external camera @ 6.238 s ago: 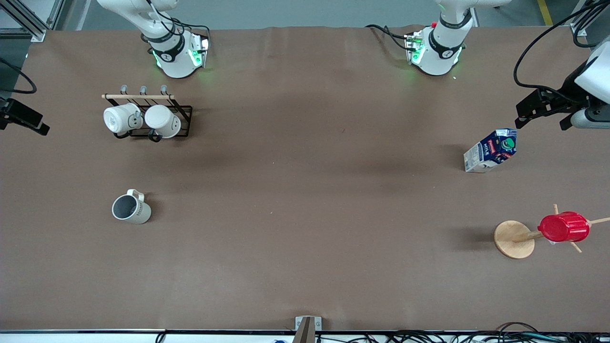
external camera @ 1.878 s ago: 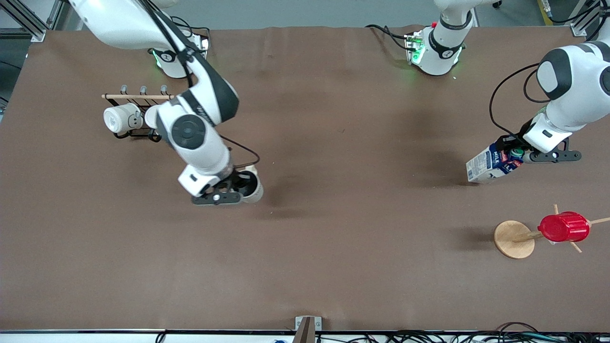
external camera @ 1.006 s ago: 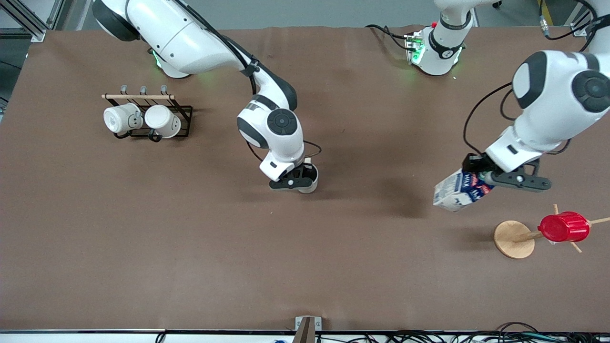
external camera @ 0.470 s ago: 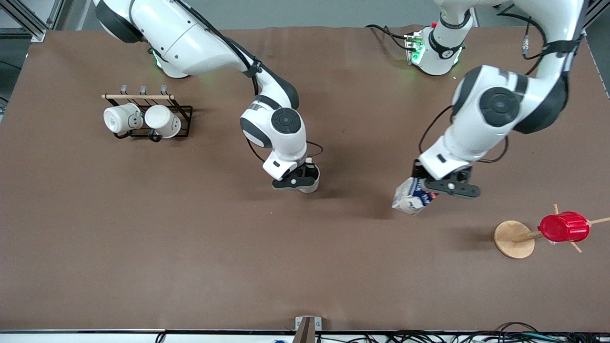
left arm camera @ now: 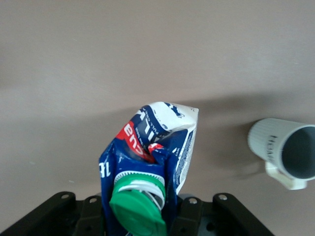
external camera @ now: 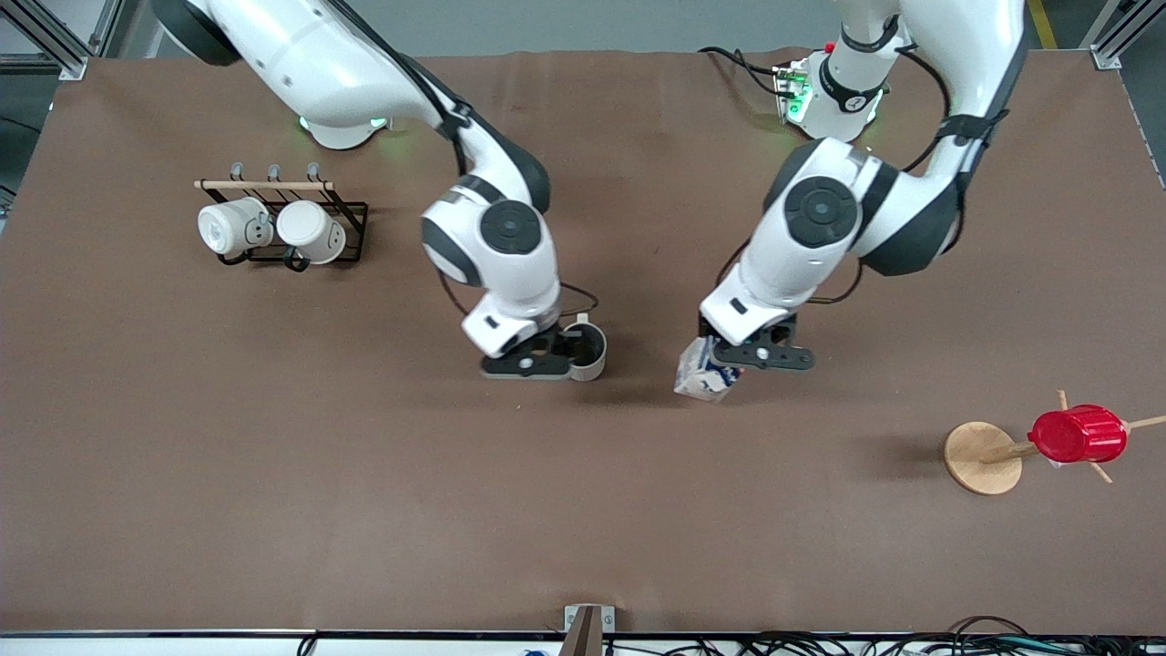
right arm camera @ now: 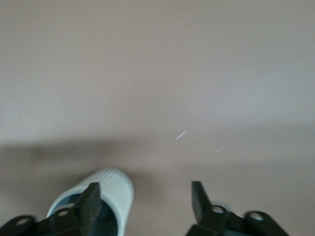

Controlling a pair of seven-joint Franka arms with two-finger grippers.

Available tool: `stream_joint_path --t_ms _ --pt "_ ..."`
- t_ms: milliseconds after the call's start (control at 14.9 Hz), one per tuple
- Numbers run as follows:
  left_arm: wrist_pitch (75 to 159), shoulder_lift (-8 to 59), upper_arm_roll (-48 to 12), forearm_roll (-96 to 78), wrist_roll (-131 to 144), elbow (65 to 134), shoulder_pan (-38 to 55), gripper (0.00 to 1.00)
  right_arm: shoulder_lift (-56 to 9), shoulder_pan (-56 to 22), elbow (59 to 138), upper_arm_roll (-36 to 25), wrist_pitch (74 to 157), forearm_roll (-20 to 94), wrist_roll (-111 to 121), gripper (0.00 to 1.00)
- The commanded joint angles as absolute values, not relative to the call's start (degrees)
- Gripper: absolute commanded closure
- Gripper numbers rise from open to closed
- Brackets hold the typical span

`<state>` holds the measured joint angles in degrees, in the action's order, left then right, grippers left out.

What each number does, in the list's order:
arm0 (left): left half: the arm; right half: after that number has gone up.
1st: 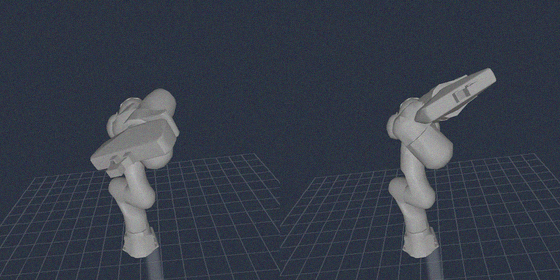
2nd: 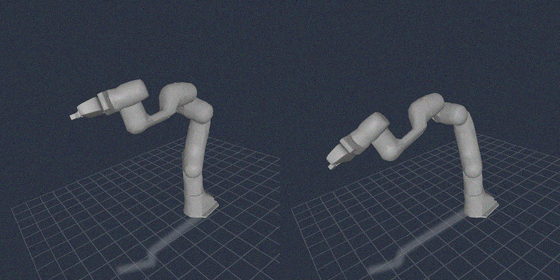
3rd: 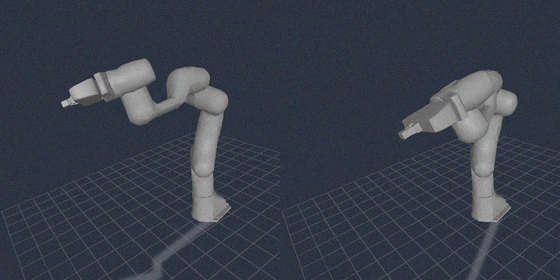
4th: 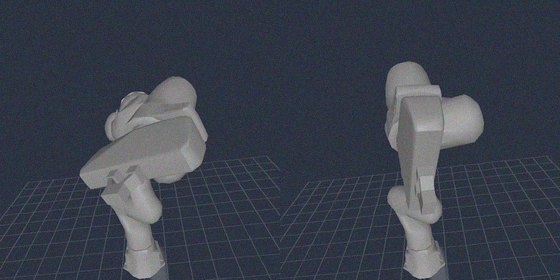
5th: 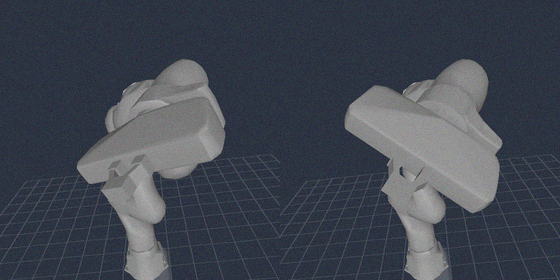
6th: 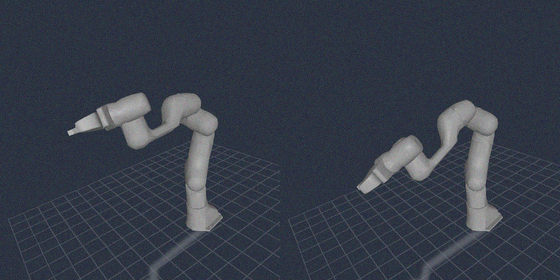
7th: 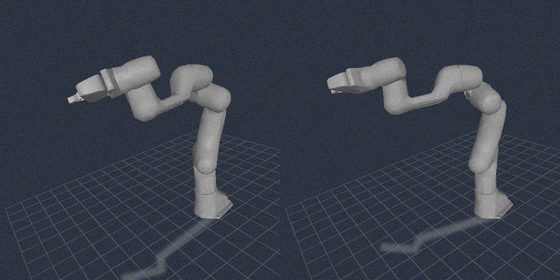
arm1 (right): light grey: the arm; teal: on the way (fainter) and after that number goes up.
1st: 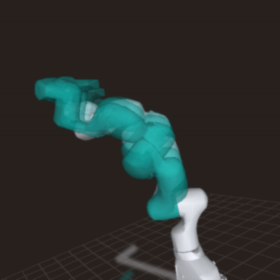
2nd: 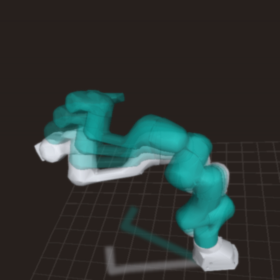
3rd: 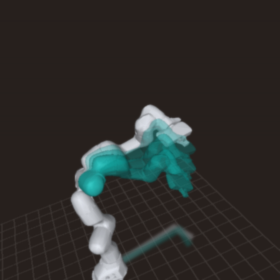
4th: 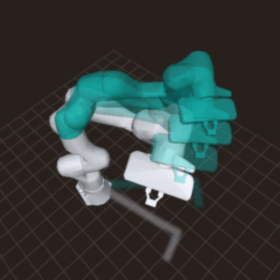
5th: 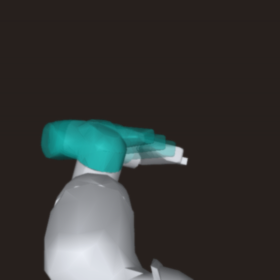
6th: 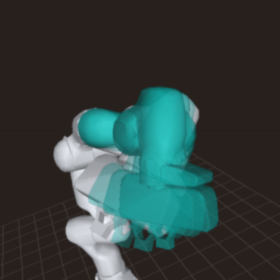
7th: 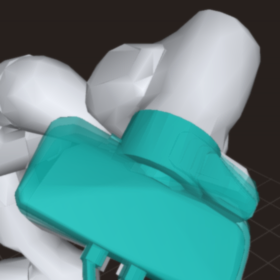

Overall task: Place cup and milk on table
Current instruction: 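Lower the mug onto the table center while the left gripper carries the milk, then open the right gripper and withdraw while the left gripper holds the milk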

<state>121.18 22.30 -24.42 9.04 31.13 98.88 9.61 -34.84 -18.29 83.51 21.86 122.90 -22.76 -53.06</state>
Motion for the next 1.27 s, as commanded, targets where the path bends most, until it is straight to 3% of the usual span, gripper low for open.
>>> stream_joint_path --t_ms 0,201,470,872,1073,1140,1207 --pt "119.6 25.8 -24.3 10.4 35.9 93.9 12.8 0.98 -24.0 -5.9 86.7 27.4 116.5 -22.6 -53.2 0.0" --pt "119.4 27.7 -24.0 10.7 38.8 93.0 15.1 0.99 -17.8 -2.3 86.7 23.8 110.8 -20.1 -44.3 0.0" --pt "118.7 30.0 -23.7 13.4 41.9 92.7 17.7 0.98 -10.3 -2.4 87.5 8.0 105.8 -8.5 -26.5 0.0" --pt "111.1 35.4 -23.0 14.5 43.2 83.9 20.8 0.96 -2.9 -2.3 86.8 -4.1 94.4 -2.0 -10.6 0.0" --pt "111.0 35.5 -23.0 14.5 43.3 84.1 20.9 0.87 -1.5 -2.2 86.7 -5.7 91.4 -2.0 -6.7 0.0" --pt "111.0 35.5 -23.0 14.5 43.9 84.2 20.9 0.78 -1.0 -2.2 86.8 -6.6 91.1 -2.0 -5.8 0.0" --pt "111.0 35.5 -23.1 14.6 44.6 84.3 20.9 0.59 -0.8 -2.2 86.8 -6.8 90.4 -1.9 -5.5 0.0"
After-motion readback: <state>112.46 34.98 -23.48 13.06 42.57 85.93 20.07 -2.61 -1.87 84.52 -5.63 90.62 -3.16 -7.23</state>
